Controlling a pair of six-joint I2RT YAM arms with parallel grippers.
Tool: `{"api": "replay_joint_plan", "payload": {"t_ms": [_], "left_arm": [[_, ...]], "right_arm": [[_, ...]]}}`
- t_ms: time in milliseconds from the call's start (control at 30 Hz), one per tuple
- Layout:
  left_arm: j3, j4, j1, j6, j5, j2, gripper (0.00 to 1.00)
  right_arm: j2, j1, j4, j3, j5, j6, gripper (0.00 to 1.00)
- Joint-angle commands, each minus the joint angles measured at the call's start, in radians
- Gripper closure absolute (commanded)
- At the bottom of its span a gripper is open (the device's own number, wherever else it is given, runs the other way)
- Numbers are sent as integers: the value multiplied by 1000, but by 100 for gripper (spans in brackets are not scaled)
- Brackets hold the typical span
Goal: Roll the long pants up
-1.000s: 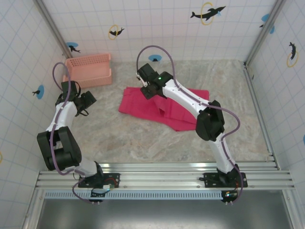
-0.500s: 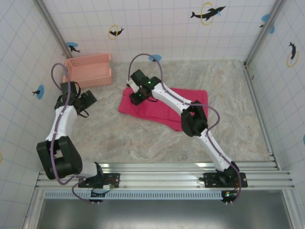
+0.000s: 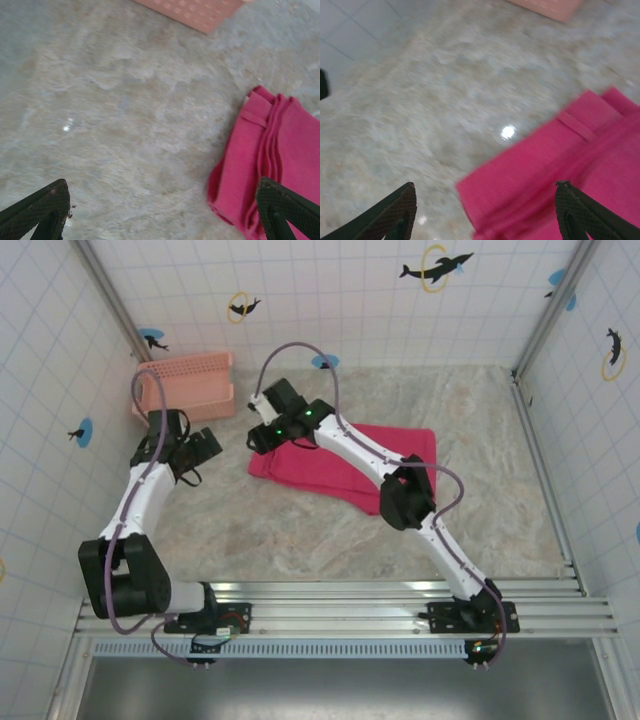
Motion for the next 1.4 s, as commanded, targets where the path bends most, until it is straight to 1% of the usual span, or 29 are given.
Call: {"api": "replay_joint_plan", "payload": {"t_ms": [0,167,333,467,533,667,733,800,867,933,1067,1200,1300,1367], "left_arm": [[-44,72,-45,-113,71,33,3],[-210,268,-108,-312,162,55,3],[-268,402,-214,-453,169,139,3],[-291,563,-292,-582,168,236,3],[-287,602,-319,-617,157,280,3],[-257,625,-358,-634,108,351,6],[-233,634,-362,-635,101,387,12],[-202,632,-365,-626,93,419,20],[-165,621,-365,-614,81,450,33],[-117,589,-365,-589,65,477,43],[31,522,-365,-526,52,568,42],[237,465,-362,-486,59,700,39],[424,422,-362,-468,70,809,39],[553,390,-362,-455,72,882,38]], "right_arm": [[-155,-141,-65,-173,107,-49,22],[-314,-299,-46,-416,148,-58,13],[-378,-425,-43,-538,150,-69,11],[-377,-483,-31,-589,123,-94,11],[-357,-498,-26,-597,105,-102,12],[-290,-518,-22,-591,89,-110,12],[-258,-528,-19,-588,85,-111,12],[-233,-536,-17,-588,91,-110,13],[-215,-543,-15,-600,103,-109,13],[-209,-550,-26,-613,108,-108,14],[-217,-552,-62,-670,102,-106,15],[-295,-546,-93,-803,46,-58,16],[-386,-518,-86,-955,18,-22,16],[-457,-480,-51,-1065,-3,8,15]]}}
